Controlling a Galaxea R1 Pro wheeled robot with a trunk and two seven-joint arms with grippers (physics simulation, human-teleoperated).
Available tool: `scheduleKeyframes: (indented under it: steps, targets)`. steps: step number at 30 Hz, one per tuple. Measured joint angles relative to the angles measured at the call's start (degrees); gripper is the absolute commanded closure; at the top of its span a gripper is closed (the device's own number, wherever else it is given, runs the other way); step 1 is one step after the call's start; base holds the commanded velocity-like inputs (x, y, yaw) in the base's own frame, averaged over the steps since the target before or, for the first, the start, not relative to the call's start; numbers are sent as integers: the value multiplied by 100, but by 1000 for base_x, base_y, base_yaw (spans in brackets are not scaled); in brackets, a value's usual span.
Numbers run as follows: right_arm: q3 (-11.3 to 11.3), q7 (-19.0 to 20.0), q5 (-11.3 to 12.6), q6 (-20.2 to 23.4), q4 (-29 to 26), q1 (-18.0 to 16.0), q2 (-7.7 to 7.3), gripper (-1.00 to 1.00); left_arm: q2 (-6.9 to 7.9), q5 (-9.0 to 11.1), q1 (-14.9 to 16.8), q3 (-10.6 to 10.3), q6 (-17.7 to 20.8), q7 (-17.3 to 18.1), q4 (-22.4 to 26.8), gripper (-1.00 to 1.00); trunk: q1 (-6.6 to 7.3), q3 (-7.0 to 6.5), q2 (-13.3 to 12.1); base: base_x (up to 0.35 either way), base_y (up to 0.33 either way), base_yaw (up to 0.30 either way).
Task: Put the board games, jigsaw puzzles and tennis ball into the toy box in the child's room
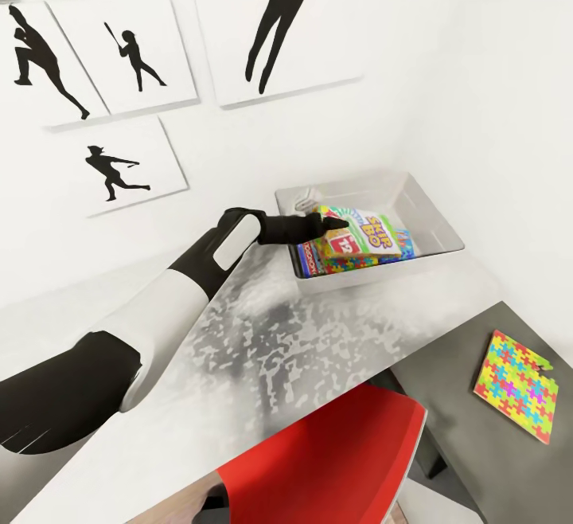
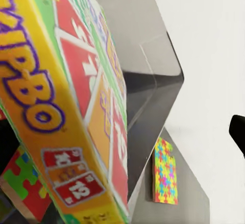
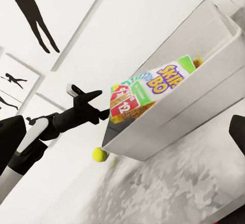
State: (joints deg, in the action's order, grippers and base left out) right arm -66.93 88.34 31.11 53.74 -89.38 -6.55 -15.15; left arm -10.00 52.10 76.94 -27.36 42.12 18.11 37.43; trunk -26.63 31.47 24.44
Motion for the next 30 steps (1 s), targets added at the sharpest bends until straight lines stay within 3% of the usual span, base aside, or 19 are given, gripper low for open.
scheduleKeyframes:
  steps: [10, 16, 30]
  targets:
    - [8, 0, 0, -3, 0, 0, 4, -100, 0, -2, 0, -5, 25, -24, 66, -100, 0, 0, 0, 0, 0, 0]
    - [6, 0, 0, -3, 0, 0, 2, -100, 0, 4, 0, -5, 145, -325, 183, -100, 0, 0, 0, 0, 0, 0]
    - [4, 0, 0, -3, 0, 0, 3, -100, 0, 6, 24, -20, 405, -568, 193, -100, 0, 0, 0, 0, 0, 0]
